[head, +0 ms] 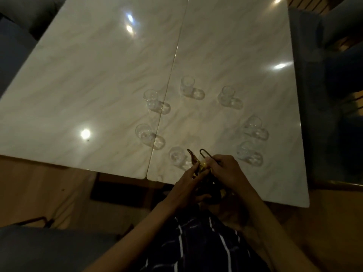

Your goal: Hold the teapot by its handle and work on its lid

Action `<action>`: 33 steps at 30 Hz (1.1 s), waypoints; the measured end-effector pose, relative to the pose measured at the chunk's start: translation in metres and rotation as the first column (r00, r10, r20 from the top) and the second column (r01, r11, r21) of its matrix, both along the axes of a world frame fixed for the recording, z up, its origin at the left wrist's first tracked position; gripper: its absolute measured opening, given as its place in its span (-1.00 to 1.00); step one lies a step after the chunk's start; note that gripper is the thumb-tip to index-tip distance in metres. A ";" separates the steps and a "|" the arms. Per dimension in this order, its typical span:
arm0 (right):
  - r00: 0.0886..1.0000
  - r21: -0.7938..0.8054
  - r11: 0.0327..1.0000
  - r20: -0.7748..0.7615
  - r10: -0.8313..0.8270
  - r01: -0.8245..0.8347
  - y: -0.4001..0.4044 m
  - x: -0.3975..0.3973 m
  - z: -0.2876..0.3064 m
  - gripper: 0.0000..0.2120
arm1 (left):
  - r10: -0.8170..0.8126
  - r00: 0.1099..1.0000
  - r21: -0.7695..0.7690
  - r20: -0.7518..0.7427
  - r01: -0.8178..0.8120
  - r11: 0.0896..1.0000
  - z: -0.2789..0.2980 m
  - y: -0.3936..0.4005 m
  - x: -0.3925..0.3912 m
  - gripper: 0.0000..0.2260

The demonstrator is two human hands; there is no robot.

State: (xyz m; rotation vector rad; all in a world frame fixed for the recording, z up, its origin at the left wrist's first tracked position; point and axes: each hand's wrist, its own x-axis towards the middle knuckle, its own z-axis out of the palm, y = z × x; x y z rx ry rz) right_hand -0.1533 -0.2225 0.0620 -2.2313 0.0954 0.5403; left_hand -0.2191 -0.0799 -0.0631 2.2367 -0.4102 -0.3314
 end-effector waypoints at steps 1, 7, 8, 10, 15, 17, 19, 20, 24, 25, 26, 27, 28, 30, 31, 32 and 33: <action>1.000 0.005 1.000 -0.003 0.018 -0.018 -0.001 0.000 0.001 -0.67 | 0.014 1.000 -0.011 -0.017 -0.014 1.000 0.000 -0.003 -0.002 -0.24; 0.996 0.012 0.996 -0.022 0.092 -0.091 -0.005 0.001 0.004 -0.67 | 0.116 0.993 -0.116 0.005 -0.115 0.987 0.015 -0.010 -0.014 -0.26; 0.994 0.010 0.995 -0.019 0.104 -0.104 -0.005 0.002 0.004 -0.67 | 0.121 0.993 -0.119 0.002 -0.120 0.986 0.016 -0.009 -0.014 -0.26; 0.991 0.010 0.992 -0.026 0.130 -0.130 -0.004 0.004 0.004 -0.66 | 0.143 0.989 -0.105 -0.024 -0.144 0.984 0.016 -0.007 -0.015 -0.25; 0.979 -0.024 0.979 -0.024 0.202 -0.202 0.002 0.008 0.004 -0.62 | 0.194 0.977 -0.099 -0.083 -0.202 0.974 0.011 -0.006 -0.020 -0.23; 0.976 -0.037 0.976 -0.032 0.215 -0.216 0.005 0.009 0.005 -0.63 | 0.206 0.972 -0.088 -0.112 -0.217 0.972 0.011 -0.006 -0.020 -0.22; 0.974 -0.052 0.974 -0.049 0.220 -0.223 0.007 0.011 0.006 -0.63 | 0.207 0.969 -0.085 -0.131 -0.219 0.972 0.012 -0.007 -0.020 -0.22; 0.974 -0.059 0.973 -0.056 0.221 -0.224 0.009 0.011 0.008 -0.63 | 0.206 0.969 -0.087 -0.138 -0.219 0.972 0.012 -0.007 -0.019 -0.22; 0.972 -0.080 0.971 -0.074 0.221 -0.227 0.013 0.014 0.012 -0.66 | 0.203 0.965 -0.103 -0.163 -0.222 0.970 0.014 -0.007 -0.017 -0.21; 0.972 -0.085 0.970 -0.069 0.223 -0.229 0.014 0.015 0.013 -0.66 | 0.203 0.965 -0.106 -0.168 -0.223 0.969 0.014 -0.006 -0.016 -0.21; 0.973 -0.086 0.970 -0.065 0.223 -0.228 0.014 0.016 0.014 -0.66 | 0.202 0.964 -0.107 -0.172 -0.222 0.969 0.015 -0.006 -0.015 -0.21; 0.973 -0.087 0.970 -0.063 0.222 -0.227 0.014 0.016 0.015 -0.66 | 0.200 0.964 -0.105 -0.176 -0.220 0.970 0.015 -0.006 -0.014 -0.21; 0.973 -0.090 0.970 -0.063 0.220 -0.225 0.014 0.017 0.015 -0.66 | 0.197 0.964 -0.103 -0.178 -0.217 0.971 0.016 -0.006 -0.013 -0.21; 0.973 -0.107 0.968 -0.067 0.223 -0.229 0.015 0.018 0.015 -0.66 | 0.195 0.965 -0.108 -0.175 -0.215 0.970 0.017 -0.007 -0.011 -0.20; 0.971 -0.116 0.965 -0.065 0.230 -0.236 0.015 0.019 0.015 -0.66 | 0.193 0.966 -0.118 -0.171 -0.215 0.969 0.018 -0.006 -0.010 -0.20; 0.970 -0.125 0.962 -0.060 0.235 -0.241 0.015 0.020 0.014 -0.65 | 0.191 0.967 -0.128 -0.168 -0.214 0.968 0.019 -0.006 -0.009 -0.20; 0.970 -0.132 0.961 -0.054 0.239 -0.244 0.014 0.020 0.014 -0.65 | 0.189 0.968 -0.136 -0.165 -0.212 0.968 0.020 -0.006 -0.008 -0.20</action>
